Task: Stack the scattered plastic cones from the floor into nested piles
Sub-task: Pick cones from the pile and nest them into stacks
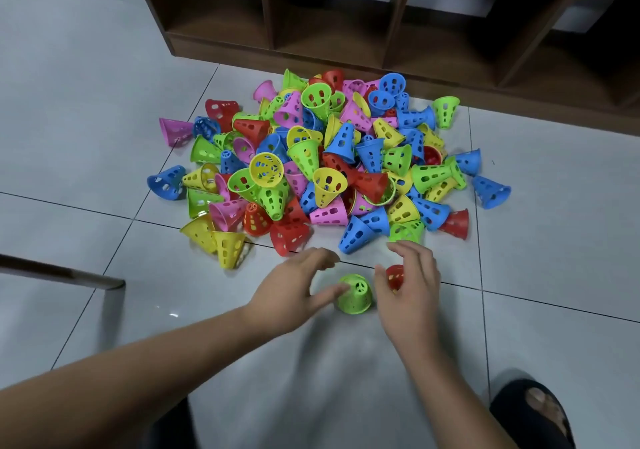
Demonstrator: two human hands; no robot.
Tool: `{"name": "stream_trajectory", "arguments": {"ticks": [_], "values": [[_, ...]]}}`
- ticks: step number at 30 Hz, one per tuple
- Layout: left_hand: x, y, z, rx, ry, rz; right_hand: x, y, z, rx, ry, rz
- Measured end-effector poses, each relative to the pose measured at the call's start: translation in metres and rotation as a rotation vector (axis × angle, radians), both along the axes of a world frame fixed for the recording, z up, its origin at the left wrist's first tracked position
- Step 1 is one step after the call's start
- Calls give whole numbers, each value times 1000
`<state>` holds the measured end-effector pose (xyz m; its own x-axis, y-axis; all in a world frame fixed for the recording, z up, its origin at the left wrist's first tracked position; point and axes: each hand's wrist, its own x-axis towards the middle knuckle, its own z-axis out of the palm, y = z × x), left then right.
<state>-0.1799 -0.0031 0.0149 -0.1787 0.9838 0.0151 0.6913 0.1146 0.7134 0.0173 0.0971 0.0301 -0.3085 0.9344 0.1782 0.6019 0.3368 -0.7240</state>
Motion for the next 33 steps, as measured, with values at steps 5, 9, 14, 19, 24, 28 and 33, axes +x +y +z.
{"name": "stream_trajectory", "arguments": {"ticks": [5, 9, 14, 19, 24, 28, 33], "values": [[-56, -4, -16, 16, 142, 187, -56, 0, 3, -74, -104, 305], [-94, -14, -29, -36, 246, 314, -103, 3, -3, -122, -361, 476], [-128, -28, -41, -131, 416, 357, -145, 3, -17, -241, -565, 545], [-128, -42, -51, -188, 290, 374, -160, 1, -41, -405, -607, 503], [-113, -56, -58, -218, 208, 280, -152, -18, -59, -356, -668, 508], [-101, -66, -63, -224, 144, 338, -140, -33, -66, -289, -709, 515], [-103, -70, -66, -294, 30, 462, -130, -40, -57, -367, -735, 490]]}}
